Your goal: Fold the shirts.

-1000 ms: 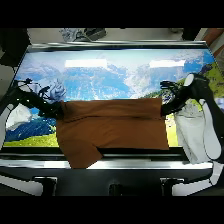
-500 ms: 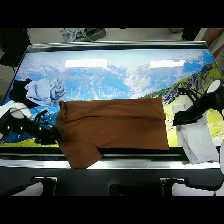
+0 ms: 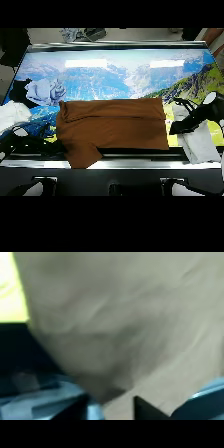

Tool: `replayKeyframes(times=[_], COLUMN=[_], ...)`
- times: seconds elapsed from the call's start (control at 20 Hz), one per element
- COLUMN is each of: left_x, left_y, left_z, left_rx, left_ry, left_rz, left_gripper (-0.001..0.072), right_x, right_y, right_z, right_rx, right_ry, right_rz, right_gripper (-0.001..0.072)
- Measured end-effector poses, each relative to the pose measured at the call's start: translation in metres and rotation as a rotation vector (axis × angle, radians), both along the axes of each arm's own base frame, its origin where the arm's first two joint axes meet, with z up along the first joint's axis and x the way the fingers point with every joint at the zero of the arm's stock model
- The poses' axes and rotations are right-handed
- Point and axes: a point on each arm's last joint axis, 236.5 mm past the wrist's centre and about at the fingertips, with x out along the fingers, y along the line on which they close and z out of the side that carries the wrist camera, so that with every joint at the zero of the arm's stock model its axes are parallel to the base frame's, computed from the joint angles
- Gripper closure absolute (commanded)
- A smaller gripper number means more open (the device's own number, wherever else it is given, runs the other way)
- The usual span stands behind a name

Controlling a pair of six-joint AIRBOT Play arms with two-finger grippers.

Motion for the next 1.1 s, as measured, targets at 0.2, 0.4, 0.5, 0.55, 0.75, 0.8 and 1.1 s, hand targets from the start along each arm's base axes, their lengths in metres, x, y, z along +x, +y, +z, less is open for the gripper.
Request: replayKeyframes(times=[0.2, 0.4, 0.5, 0.55, 0.75, 0.8, 1.1], left_x=[0.009, 0.011, 0.012, 0.013, 0.013, 0.013, 0.015], left_y=[-0.009, -0.013, -0.015, -0.014, -0.015, -0.015, -0.015], left_z=[-0.003, -0.004, -0.004, -0.004, -0.003, -0.003, -0.001], left_rx=[-0.008, -0.01, -0.011, -0.01, -0.011, -0.012, -0.016], left_ry=[-0.037, -0.051, -0.057, -0.06, -0.067, -0.069, -0.089], left_rz=[0.025, 0.024, 0.021, 0.021, 0.016, 0.012, -0.016], left_gripper=[0.067, 0.0671, 0.0671, 0.0671, 0.0671, 0.067, 0.0673], right_x=[-0.015, -0.034, -0.043, -0.047, -0.056, -0.059, -0.057], right_y=[0.005, 0.011, 0.014, 0.015, 0.025, 0.027, 0.032], right_z=[-0.011, -0.028, -0.037, -0.042, -0.056, -0.058, -0.07], right_rx=[0.002, 0.01, 0.015, 0.015, 0.032, 0.034, 0.037], right_ry=[0.013, 0.054, 0.075, 0.083, 0.102, 0.113, 0.109], right_rz=[-0.006, -0.024, -0.032, -0.04, -0.101, -0.118, -0.178], right_gripper=[0.0035, 0.0036, 0.0038, 0.004, 0.0119, 0.0167, 0.0663])
